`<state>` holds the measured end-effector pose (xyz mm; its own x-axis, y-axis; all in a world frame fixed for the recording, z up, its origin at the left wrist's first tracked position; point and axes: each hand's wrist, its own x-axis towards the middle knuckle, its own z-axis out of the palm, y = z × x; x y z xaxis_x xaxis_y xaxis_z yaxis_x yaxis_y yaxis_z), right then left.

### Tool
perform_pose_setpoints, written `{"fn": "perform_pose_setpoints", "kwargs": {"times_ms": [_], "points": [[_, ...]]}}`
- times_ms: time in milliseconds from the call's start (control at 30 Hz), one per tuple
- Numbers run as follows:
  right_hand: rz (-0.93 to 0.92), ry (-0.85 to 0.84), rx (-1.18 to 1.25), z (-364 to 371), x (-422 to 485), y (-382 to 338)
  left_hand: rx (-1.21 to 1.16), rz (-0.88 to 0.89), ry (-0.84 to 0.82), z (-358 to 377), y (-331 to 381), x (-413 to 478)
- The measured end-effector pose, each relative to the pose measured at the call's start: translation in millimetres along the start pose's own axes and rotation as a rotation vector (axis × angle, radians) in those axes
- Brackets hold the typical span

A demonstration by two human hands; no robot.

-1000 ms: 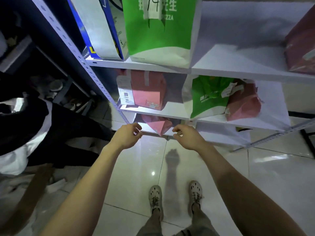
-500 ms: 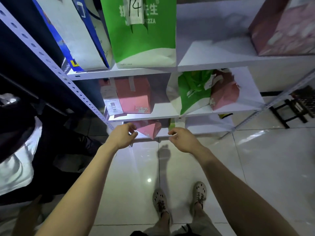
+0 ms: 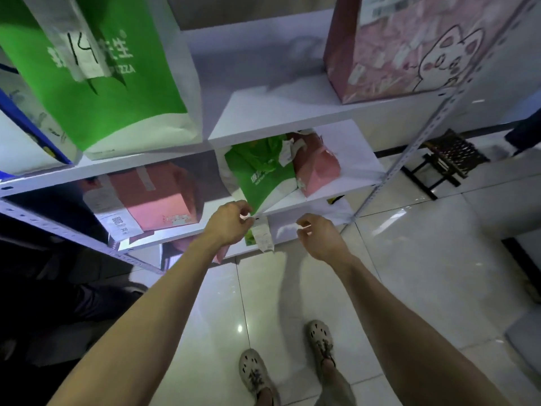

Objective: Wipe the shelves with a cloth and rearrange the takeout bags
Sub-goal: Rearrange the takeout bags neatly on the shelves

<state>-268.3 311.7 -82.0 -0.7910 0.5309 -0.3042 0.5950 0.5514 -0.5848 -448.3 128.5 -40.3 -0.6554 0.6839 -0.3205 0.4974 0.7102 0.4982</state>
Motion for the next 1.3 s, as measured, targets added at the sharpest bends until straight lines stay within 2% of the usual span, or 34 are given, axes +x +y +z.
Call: {"fn": "perform_pose_setpoints", "kwargs": {"times_ms": [167,300,400,500,700,867,967,1100,1300], "points": [[0.1,0.253,0.098,-43,56,42,-0.06,0.001,0.019,29,58,51],[0.11,0.338,0.098,-71,114,77,-0.178,-0.033,0.084,45,99,95],[0.11,0.278,0.101,-84,158,91,-0.197,-0.07,0.161,50,114,120],[0.067,0.103,0.067,-86,182,92,-0.219,-0.111,0.218,53,124,138],[-0.113,0.0,0.093,-54,149,74,-0.263,-0.226,0.337,56,137,159],[-0.189,-0.157,0.116,-34,128,65,-0.16,-0.278,0.424,45,118,154],[-0.231,-0.151,0.114,-34,124,68,-0.169,-0.269,0.435,39,108,152],[-0.197,-0.11,0.118,-40,126,82,-0.214,-0.241,0.459,39,103,145],[-0.05,0.156,0.16,-61,132,100,-0.224,-0.183,0.459,42,100,128]]}}
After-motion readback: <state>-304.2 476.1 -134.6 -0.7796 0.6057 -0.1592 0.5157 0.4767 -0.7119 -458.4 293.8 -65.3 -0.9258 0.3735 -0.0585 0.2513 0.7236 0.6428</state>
